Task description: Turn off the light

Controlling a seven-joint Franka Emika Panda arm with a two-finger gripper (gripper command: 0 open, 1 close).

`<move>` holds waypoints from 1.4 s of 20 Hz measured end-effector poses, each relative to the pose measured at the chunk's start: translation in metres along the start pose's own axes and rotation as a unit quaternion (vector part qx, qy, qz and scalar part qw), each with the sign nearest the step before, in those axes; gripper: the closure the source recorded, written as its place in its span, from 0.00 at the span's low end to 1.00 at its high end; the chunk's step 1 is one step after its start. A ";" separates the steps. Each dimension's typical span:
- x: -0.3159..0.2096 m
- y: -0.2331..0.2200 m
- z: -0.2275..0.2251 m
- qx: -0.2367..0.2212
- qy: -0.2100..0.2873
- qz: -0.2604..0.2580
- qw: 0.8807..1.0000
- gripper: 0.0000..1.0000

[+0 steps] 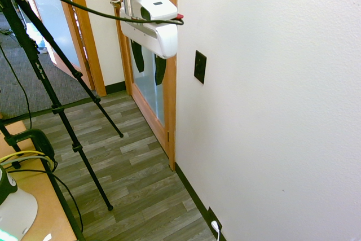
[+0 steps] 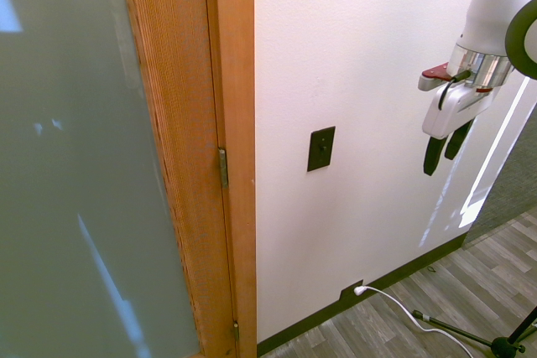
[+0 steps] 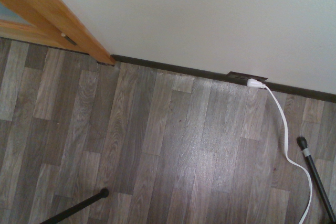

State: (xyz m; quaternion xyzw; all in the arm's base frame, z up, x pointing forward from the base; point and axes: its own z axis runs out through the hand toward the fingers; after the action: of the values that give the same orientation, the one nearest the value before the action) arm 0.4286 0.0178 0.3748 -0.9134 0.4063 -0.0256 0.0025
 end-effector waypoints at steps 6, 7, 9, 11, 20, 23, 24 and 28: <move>0.001 -0.022 -0.017 0.050 0.041 -0.010 0.998 0.00; 0.000 -0.030 -0.020 0.064 0.052 -0.010 0.997 0.00; -0.002 -0.044 -0.023 0.096 0.076 -0.009 0.992 0.00; -0.006 -0.060 -0.021 0.128 0.105 0.002 0.986 0.00; -0.001 -0.093 -0.010 0.207 0.169 0.061 0.962 0.00; -0.010 -0.098 -0.005 0.203 0.179 0.074 0.960 0.00; -0.011 -0.099 0.002 0.195 0.179 0.078 0.961 0.00; -0.010 -0.105 0.004 0.196 0.196 0.075 0.958 0.00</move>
State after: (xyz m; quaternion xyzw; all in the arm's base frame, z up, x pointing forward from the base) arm 0.5004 0.0954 0.3732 -0.8391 0.4530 -0.2826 0.1036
